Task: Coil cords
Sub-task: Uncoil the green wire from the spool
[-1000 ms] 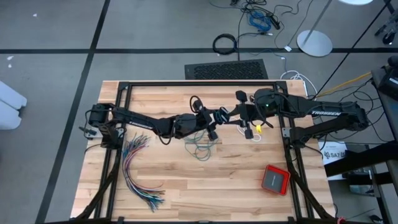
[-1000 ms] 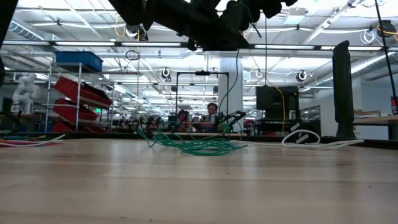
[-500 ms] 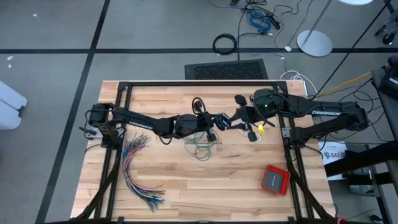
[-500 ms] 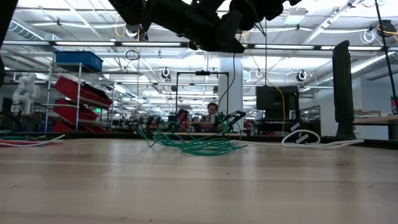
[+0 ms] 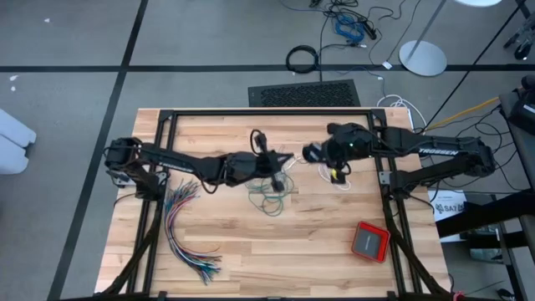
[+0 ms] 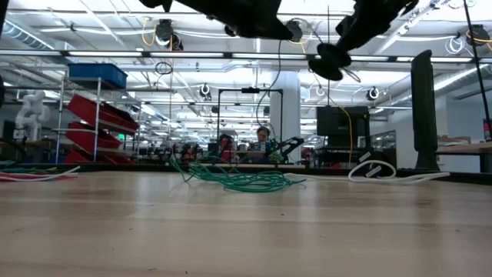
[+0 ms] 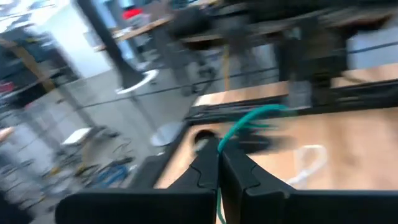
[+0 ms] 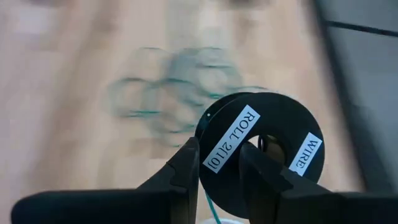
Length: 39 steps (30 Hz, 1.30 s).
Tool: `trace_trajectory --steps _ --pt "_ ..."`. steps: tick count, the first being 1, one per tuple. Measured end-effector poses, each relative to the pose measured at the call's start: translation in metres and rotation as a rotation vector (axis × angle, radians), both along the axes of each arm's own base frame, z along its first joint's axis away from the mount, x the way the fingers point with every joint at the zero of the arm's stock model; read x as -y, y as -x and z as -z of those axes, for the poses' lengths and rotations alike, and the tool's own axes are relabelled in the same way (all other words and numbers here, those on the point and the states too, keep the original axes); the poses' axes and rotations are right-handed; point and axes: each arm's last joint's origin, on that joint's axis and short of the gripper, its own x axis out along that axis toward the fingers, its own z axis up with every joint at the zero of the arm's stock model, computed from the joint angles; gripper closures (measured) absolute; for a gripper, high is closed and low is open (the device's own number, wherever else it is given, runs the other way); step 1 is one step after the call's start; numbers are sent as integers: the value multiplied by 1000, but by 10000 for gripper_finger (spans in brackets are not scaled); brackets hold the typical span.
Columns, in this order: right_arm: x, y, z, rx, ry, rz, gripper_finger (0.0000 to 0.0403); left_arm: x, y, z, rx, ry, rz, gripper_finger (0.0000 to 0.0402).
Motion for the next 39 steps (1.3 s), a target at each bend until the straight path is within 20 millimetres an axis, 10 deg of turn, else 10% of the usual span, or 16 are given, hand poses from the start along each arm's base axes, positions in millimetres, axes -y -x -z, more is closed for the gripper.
trace_trajectory --steps 15,26,39 --pt "-6 -16 -29 361 -37 -375 325 -3 -2 36 -206 128 -20 401" --pt "-24 -4 -9 135 -262 -534 325 -48 3 41 -250 119 -200 401" --pt "-17 7 6 -83 -72 -291 325 -53 6 45 -304 95 -253 389"
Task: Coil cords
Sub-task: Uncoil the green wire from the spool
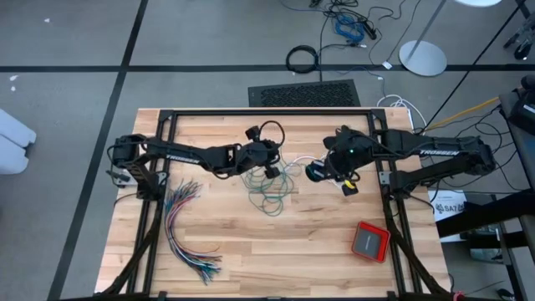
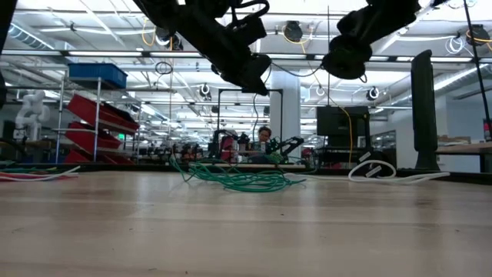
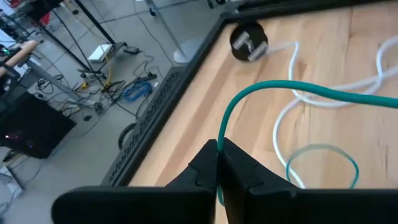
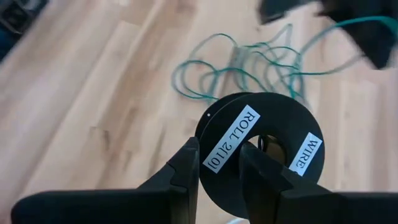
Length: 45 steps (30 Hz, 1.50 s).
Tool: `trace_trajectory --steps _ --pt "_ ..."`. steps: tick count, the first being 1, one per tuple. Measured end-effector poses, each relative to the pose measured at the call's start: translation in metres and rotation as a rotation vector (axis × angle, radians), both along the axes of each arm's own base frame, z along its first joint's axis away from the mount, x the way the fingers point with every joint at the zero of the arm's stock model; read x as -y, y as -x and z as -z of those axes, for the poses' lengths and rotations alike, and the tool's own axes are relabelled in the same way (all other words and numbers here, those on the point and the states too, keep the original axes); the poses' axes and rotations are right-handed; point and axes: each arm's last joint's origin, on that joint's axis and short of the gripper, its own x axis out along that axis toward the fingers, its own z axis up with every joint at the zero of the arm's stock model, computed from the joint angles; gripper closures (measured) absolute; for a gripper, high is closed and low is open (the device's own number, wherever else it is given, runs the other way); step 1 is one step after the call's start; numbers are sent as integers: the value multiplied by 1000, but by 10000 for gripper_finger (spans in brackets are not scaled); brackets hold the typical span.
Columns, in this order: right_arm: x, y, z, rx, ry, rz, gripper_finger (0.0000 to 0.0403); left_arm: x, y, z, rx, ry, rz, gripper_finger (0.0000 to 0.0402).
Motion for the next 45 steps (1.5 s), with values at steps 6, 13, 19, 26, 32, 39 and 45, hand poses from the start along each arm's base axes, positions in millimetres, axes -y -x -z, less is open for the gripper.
trace_trajectory --steps 6,13,19,26,32,39,45 --pt "9 0 0 3 92 65 325 9 6 11 -129 28 22 380" --pt "20 0 -2 18 137 105 325 26 12 20 -225 86 71 282" --pt "23 0 -3 32 140 122 325 37 13 20 -197 108 35 163" --pt "22 -2 -5 66 115 96 325 49 6 13 -81 142 82 115" --pt "19 -8 -11 158 52 23 325 53 -7 -8 143 92 147 114" --pt "16 -10 -14 203 -26 -42 325 50 -11 -22 243 -7 155 114" --pt "9 -13 -17 249 -23 -80 325 45 -13 -19 242 9 170 138"
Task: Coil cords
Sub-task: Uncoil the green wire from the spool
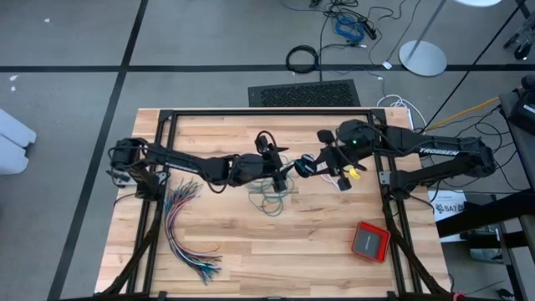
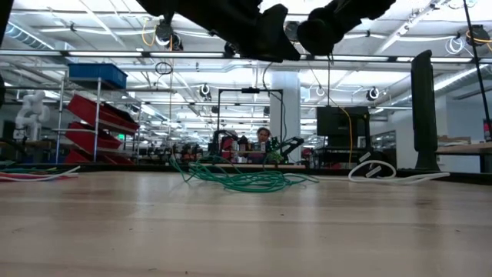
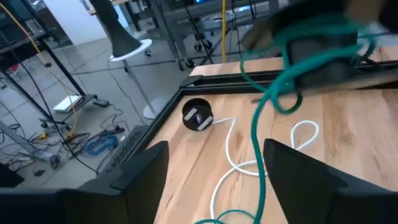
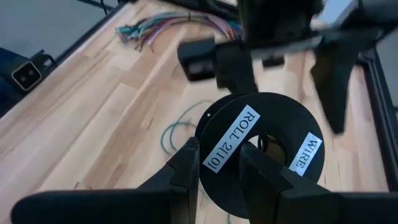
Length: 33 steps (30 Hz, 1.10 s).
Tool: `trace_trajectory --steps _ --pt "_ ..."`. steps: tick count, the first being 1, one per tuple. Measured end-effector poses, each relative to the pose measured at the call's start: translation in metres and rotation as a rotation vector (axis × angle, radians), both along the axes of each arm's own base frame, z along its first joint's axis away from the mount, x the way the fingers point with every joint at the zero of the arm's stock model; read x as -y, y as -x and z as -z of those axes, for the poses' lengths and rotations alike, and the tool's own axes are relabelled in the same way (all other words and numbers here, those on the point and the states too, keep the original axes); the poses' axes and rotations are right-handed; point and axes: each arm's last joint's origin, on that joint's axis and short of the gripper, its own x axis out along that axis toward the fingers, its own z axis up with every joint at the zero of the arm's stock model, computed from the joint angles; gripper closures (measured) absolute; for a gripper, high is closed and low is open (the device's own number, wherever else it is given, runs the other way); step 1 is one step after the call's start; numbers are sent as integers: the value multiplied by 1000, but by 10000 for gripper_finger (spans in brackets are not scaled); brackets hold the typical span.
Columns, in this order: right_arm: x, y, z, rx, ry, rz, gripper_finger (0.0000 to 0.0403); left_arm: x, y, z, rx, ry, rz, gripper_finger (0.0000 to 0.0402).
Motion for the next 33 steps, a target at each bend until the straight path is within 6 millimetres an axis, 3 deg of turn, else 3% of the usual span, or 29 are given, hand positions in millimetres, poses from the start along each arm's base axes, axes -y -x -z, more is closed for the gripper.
trace_trajectory --steps 5,14,20,25,33 --pt "-3 -1 -1 14 4 -14 325 0 0 1 -4 -3 5 185" --pt "-3 1 1 -18 -3 -6 325 1 -1 1 -9 -15 11 319" --pt "-3 1 2 -27 3 2 325 10 0 1 -30 -67 21 346" --pt "-2 2 3 -41 17 19 325 20 2 -2 -38 -119 5 393" --pt "10 -2 3 -29 135 213 325 40 2 -9 -50 -145 133 398"
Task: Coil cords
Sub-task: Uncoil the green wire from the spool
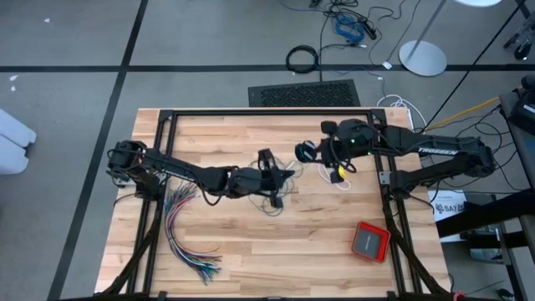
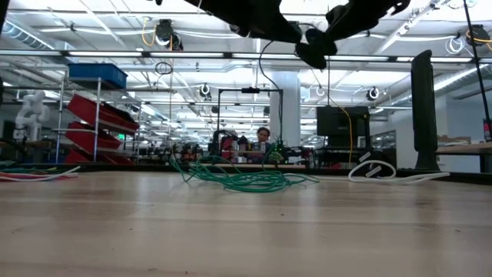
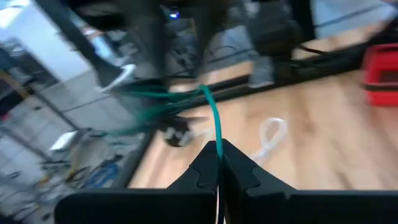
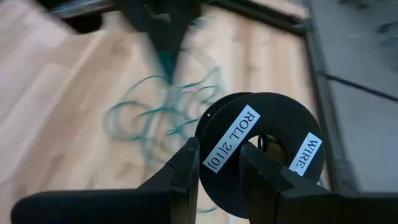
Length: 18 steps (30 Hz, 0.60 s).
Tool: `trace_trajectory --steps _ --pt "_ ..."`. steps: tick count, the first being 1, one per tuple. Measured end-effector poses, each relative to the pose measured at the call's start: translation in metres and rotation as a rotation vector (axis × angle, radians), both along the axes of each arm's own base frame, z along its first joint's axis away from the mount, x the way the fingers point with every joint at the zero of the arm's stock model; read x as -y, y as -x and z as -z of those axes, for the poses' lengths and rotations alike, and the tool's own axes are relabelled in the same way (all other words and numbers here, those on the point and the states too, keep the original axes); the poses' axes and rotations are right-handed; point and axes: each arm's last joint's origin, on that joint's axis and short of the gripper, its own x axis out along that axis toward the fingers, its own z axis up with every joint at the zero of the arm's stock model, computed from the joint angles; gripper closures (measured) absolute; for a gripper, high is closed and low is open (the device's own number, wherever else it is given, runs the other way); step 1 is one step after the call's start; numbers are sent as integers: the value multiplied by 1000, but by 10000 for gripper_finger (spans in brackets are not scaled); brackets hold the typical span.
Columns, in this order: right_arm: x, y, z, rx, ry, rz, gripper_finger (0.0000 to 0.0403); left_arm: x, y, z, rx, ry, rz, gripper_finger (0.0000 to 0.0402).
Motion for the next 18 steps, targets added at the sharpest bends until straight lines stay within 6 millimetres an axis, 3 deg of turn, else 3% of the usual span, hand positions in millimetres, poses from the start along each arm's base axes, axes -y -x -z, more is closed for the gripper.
trace_trajectory --steps 5,10,14,18 --pt "-1 -8 -13 153 13 -43 325 -1 2 6 -56 34 -14 398" --pt "-11 -11 -20 249 -119 -292 325 -14 4 13 -116 35 -89 399" --pt "-20 -8 -18 212 -231 -408 325 -32 6 17 -165 1 -209 400" --pt "-26 -3 -7 76 -302 -416 325 -50 7 18 -177 -18 -303 400"
